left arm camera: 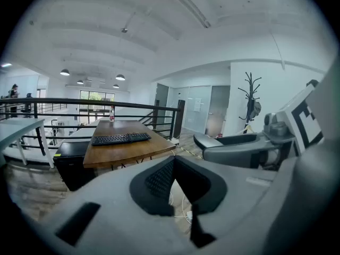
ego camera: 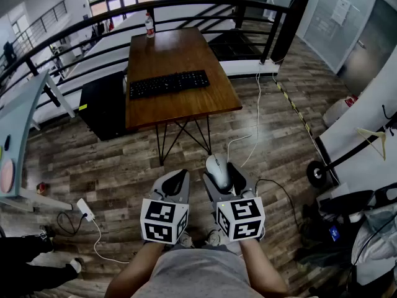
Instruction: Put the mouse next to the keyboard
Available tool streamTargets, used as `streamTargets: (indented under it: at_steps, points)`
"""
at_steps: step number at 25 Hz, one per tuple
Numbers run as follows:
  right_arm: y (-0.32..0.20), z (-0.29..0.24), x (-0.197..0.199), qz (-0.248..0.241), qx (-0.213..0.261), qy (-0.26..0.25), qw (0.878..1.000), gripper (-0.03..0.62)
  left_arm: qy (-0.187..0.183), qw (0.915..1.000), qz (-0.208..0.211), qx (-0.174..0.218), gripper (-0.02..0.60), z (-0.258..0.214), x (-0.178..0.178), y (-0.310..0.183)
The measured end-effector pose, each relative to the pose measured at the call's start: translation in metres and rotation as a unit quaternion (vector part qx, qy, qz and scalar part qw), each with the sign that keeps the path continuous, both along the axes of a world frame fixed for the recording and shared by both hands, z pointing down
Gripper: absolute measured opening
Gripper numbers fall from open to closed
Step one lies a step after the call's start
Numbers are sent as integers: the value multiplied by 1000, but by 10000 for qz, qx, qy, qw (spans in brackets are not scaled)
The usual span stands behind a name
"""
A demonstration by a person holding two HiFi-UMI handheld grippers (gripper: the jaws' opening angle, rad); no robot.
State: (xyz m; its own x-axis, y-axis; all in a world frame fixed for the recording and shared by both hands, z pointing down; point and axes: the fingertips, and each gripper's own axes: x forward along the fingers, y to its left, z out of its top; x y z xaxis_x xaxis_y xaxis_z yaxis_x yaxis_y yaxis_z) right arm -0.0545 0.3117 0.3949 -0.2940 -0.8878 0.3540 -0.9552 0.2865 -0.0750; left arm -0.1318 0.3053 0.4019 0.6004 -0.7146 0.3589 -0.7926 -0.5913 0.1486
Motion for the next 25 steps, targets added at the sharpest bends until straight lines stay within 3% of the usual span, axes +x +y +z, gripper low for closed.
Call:
streamTargets:
  at_steps: [9,25]
  points:
    - [-7,2,-14,75,-11,-137,9999,302,42,10000,5,-41,-1,7,-16,-8]
    - [-67,19,-17,88,-11,-88,9999,304,30,10000,56,30,-2,17,-21,-73]
